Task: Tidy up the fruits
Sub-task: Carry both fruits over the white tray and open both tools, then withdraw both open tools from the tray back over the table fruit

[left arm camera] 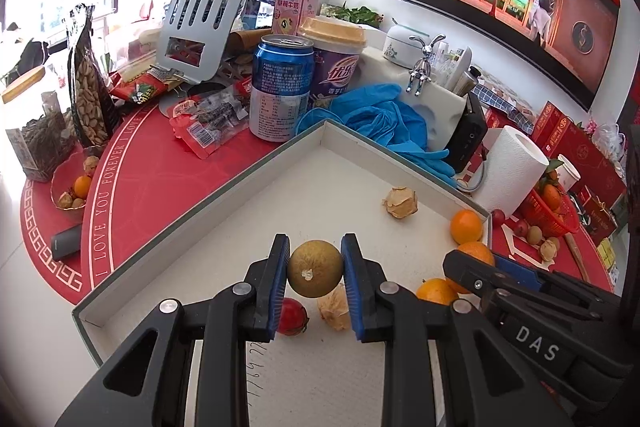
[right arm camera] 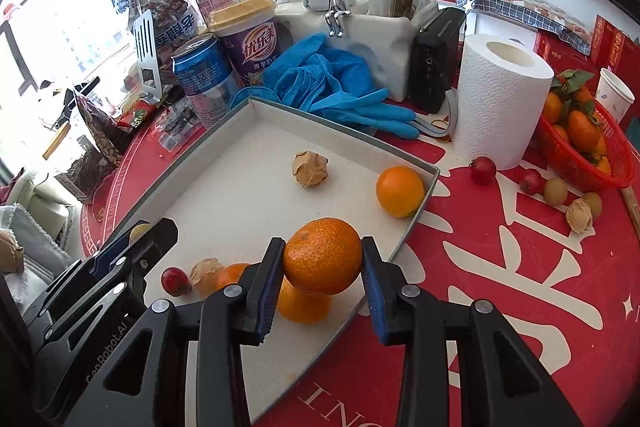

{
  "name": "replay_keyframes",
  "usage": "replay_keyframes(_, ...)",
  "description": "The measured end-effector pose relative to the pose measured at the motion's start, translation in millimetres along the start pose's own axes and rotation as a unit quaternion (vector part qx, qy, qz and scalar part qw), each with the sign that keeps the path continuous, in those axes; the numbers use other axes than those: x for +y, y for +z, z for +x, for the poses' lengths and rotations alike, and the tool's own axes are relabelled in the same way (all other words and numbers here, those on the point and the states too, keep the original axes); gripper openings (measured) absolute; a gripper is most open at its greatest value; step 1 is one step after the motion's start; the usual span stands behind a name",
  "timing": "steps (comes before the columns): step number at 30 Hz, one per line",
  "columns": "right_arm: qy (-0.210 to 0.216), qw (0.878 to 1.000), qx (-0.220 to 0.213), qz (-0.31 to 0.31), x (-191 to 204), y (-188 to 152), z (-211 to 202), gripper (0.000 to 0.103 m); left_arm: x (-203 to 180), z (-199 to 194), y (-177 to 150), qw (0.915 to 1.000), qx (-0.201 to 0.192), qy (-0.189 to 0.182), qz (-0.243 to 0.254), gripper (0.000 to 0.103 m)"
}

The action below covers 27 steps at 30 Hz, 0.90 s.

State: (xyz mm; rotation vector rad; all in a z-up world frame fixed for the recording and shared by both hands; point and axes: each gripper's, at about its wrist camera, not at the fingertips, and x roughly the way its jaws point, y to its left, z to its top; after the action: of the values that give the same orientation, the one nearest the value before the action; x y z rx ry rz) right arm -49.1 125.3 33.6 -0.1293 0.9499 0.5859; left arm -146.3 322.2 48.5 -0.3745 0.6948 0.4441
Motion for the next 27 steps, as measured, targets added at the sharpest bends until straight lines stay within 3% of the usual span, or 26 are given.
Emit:
replay_keyframes(3,-0.001,1.0,-0.002,-0.003,2,2,2,0.039,0,0,0,1.0,0.001,0.001,0.0,0.029)
replay_keyframes(5,0.002,1.0,-0.005,-0.006,2,4,0,0.044,0,0,0,1.0,0.001,0.003,-0.001,0.029)
replay_keyframes(7,0.004,1.0,-0.01,-0.007,3,5,-2,0.053,1,0,0,1.0,0.003,0.004,-0.004,0.038)
replay_keyframes(8,0.004,1.0,-0.012,-0.007,2,6,-4,0.057,1,0,0,0.9999,0.002,0.009,-0.007,0.05)
replay_keyframes(9,0.002,1.0,-0.016,-0.005,2,7,-6,0.067,3,-2,0,0.9998,-0.002,0.015,-0.015,0.062)
replay_keyframes(11,-0.012,0.999,-0.031,0.002,-3,9,-13,0.077,9,-7,1,0.9992,-0.017,0.018,-0.031,0.077)
replay_keyframes(13,-0.017,0.999,-0.043,0.017,-13,9,-21,0.103,12,-13,2,0.9986,-0.031,0.018,-0.038,0.081)
replay_keyframes(15,-0.018,0.998,-0.055,0.034,-28,6,-29,0.103,8,-17,2,0.9986,-0.038,0.011,-0.035,0.081)
replay_keyframes(19,-0.068,0.994,-0.055,0.061,-65,0,-36,0.103,-7,-19,-1,0.9992,-0.038,-0.01,-0.013,0.081)
replay_keyframes(27,-0.154,0.973,-0.01,0.169,-164,-25,-26,0.103,-40,-27,-11,0.9973,-0.049,-0.032,0.045,0.081)
